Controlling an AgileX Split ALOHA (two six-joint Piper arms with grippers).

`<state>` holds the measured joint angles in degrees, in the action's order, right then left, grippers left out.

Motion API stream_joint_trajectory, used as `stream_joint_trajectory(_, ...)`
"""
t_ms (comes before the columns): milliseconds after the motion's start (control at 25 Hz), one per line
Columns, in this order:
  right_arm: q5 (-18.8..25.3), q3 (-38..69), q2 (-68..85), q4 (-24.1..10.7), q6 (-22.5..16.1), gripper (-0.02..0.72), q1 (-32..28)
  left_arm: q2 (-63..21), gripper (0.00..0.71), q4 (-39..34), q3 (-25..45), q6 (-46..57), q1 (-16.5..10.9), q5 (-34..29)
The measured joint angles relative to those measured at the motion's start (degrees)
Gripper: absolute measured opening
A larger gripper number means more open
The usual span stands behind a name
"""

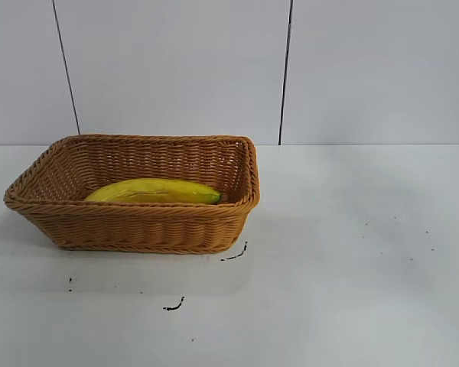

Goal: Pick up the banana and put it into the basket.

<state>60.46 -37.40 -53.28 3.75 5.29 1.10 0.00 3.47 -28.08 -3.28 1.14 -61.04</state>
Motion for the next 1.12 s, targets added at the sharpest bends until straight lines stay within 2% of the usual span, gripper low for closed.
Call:
stream_joint_trajectory(200,-1.02,8.29,17.87,-0.11,0.0,0.687,0.0,0.0,0.695,0.0,0.0,0.0,0.0,0.0)
stream_joint_trajectory(680,-2.09,8.6,51.16,-0.18,0.0,0.687,0.0,0.0,0.695,0.0,0.0,0.0,0.0,0.0)
stream_joint_trajectory(1120,-2.09,8.6,53.6,-0.18,0.0,0.687,0.0,0.0,0.695,0.0,0.0,0.0,0.0,0.0)
